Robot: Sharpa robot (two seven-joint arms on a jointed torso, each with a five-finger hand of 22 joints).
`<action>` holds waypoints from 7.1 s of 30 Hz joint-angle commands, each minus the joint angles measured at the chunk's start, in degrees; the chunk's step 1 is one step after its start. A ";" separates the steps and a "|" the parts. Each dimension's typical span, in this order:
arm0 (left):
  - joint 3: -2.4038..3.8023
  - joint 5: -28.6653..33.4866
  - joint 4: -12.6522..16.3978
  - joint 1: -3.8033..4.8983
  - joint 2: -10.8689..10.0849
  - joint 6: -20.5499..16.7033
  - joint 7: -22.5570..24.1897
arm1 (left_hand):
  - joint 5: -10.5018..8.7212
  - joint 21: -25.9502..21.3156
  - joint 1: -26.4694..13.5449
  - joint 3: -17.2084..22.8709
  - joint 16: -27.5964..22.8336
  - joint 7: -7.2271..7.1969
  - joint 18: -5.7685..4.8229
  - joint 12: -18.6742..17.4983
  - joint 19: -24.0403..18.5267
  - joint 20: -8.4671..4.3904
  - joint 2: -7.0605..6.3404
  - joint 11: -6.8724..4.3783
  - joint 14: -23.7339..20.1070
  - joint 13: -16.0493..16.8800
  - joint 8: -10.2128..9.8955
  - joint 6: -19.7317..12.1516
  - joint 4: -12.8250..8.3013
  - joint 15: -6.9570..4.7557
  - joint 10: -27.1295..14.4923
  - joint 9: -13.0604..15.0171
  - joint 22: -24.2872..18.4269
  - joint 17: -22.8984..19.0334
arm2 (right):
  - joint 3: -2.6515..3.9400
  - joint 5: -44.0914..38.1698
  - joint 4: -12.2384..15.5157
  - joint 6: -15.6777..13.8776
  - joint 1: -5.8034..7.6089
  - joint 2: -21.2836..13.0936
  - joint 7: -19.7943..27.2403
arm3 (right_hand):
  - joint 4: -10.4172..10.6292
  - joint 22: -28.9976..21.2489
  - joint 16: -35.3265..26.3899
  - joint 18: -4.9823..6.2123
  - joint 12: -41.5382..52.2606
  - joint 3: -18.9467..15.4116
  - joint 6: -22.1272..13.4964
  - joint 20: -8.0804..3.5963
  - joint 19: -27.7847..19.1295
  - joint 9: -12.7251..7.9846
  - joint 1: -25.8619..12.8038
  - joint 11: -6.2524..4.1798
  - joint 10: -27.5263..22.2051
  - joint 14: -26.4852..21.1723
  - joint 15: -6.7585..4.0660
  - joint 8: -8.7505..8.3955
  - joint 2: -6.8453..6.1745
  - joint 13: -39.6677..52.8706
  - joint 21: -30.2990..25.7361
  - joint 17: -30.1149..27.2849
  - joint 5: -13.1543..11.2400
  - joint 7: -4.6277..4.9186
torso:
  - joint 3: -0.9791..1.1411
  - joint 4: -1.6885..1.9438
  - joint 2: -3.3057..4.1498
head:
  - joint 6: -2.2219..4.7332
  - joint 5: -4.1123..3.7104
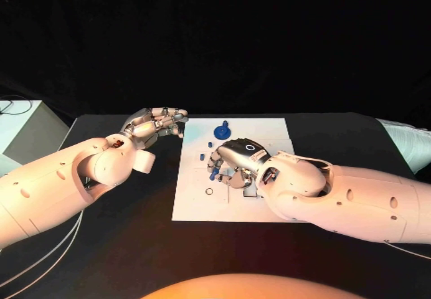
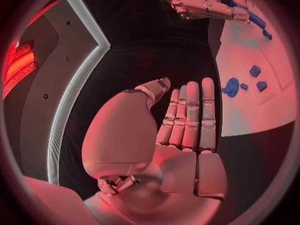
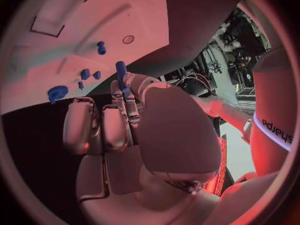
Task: Assemble the parts on the task board
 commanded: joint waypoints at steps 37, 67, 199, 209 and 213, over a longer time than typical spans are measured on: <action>0.03 0.00 0.37 0.01 -0.40 0.99 0.14 | 0.00 -0.29 0.36 -0.27 -0.27 0.40 0.76 0.33 0.44 -0.15 0.33 0.01 0.07 -0.05 0.32 -0.04 0.04 0.38 -0.53 -0.08 -0.14 -0.10 | -0.96 -3.47 -4.19 5.24 -3.01 3.95 0.47 | -2.72 -0.13 0.26 -0.95 -0.25 3.12 -0.19 0.08 0.17 0.18 -0.03 -2.53 2.97 0.02 -0.27 0.34 0.65 1.83 -0.14 -0.05 0.36 0.33 | 0.09 -0.07 0.09 | -1.87 1.31; 0.03 0.00 0.33 0.01 -0.48 1.04 0.07 | 0.00 -0.29 0.36 -0.27 -0.27 0.40 0.76 0.33 0.44 -0.15 0.33 0.01 0.07 -0.05 0.32 -0.04 0.04 0.38 -0.53 -0.08 -0.14 -0.10 | -1.16 -6.79 -4.54 8.17 -3.46 4.23 -1.38 | -3.14 -0.04 0.27 -0.95 -0.33 3.39 -0.26 0.13 0.15 0.32 -0.30 -2.49 3.00 0.01 -0.21 0.42 0.65 1.90 -0.09 -0.08 0.43 0.37 | 0.12 -0.04 0.01 | -2.30 1.45; -0.08 0.28 -0.86 -1.29 -0.28 2.33 -0.48 | 0.03 -1.03 0.45 -0.69 -0.39 0.35 0.76 0.67 0.82 -0.13 0.47 -0.01 0.04 -0.07 0.55 -0.14 0.51 0.39 -0.71 -0.13 -0.65 -0.11 | -1.08 30.60 0.76 10.38 0.68 -14.25 -25.85 | 7.57 9.95 13.63 -3.19 81.65 -36.64 -5.39 -1.28 4.02 9.85 -21.76 -5.28 15.77 5.40 -2.12 7.37 6.33 81.35 10.06 32.13 8.00 -2.08 | 0.25 -1.01 -0.82 | 0.01 -4.37; -0.08 0.28 -0.81 -1.30 -0.39 2.40 -0.60 | 0.07 -1.18 0.53 -0.71 -0.40 0.34 0.76 0.77 0.92 -0.14 0.59 -0.03 0.05 -0.07 0.61 -0.15 0.60 0.36 -0.70 -0.14 -0.75 -0.11 | -1.08 29.24 0.04 9.79 0.39 -13.30 -25.79 | 7.48 10.10 13.68 -3.21 81.38 -37.05 -5.81 -1.24 4.00 10.45 -20.83 -5.25 15.58 5.44 -2.08 7.57 6.74 81.18 10.17 32.34 9.39 -2.04 | 0.23 -0.98 -0.87 | -0.29 -4.15; -0.08 0.28 -0.79 -1.30 -0.42 2.40 -0.62 | 0.07 -1.18 0.53 -0.71 -0.40 0.34 0.76 0.77 0.92 -0.14 0.59 -0.03 0.05 -0.07 0.61 -0.15 0.60 0.36 -0.70 -0.14 -0.75 -0.11 | -1.08 28.45 -0.03 9.48 0.35 -13.29 -25.80 | 7.41 10.27 13.69 -3.22 81.36 -36.81 -6.23 -1.23 3.99 11.14 -18.93 -5.26 15.60 5.46 -2.09 7.76 7.47 81.28 10.25 32.42 13.36 -2.05 | 0.19 -1.00 -0.89 | -0.32 -4.12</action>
